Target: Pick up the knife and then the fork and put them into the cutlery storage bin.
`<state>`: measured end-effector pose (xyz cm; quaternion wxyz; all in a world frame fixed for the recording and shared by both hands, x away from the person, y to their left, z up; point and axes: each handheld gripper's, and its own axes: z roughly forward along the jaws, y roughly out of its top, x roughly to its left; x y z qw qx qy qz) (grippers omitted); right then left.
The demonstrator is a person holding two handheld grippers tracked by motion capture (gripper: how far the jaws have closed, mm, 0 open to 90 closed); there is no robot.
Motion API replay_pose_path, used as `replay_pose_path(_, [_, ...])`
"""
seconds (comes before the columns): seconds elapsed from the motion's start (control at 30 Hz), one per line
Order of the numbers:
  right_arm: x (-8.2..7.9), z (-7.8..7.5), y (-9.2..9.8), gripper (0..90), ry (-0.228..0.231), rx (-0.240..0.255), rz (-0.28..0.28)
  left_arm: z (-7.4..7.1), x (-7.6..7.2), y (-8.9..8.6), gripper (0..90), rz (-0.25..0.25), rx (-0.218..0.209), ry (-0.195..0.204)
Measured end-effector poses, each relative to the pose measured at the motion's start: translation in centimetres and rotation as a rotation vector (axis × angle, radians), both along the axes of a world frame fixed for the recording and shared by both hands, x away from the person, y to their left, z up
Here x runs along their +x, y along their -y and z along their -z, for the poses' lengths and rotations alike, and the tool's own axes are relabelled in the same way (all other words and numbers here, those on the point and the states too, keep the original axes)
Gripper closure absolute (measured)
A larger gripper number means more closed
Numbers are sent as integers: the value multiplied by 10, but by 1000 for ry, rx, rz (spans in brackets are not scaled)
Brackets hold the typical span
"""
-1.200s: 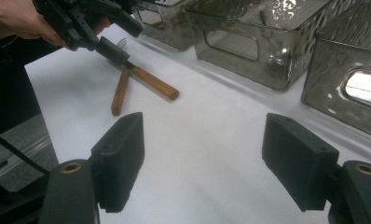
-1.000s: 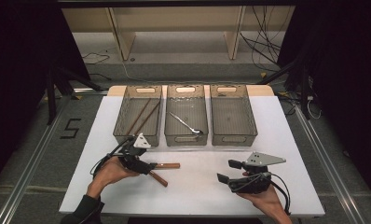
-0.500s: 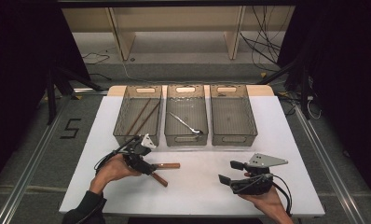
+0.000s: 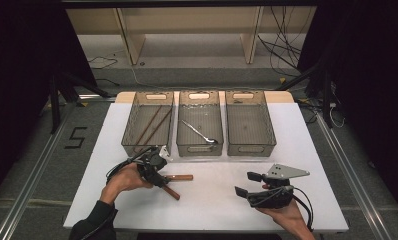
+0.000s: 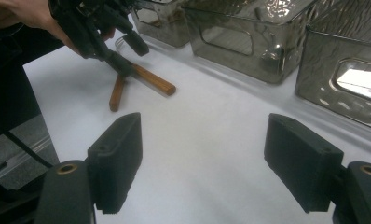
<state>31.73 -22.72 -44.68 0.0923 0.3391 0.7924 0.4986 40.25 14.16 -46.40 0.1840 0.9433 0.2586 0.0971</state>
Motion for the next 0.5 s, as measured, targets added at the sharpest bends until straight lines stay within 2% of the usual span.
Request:
replay_pose_path(0.4, [1, 0, -2, 293, -1, -3, 2, 5, 7, 8, 591, 27, 25, -89])
replay_pose_path(0.5, [1, 0, -2, 295, -1, -7, -1, 5, 6, 8, 637, 37, 21, -87])
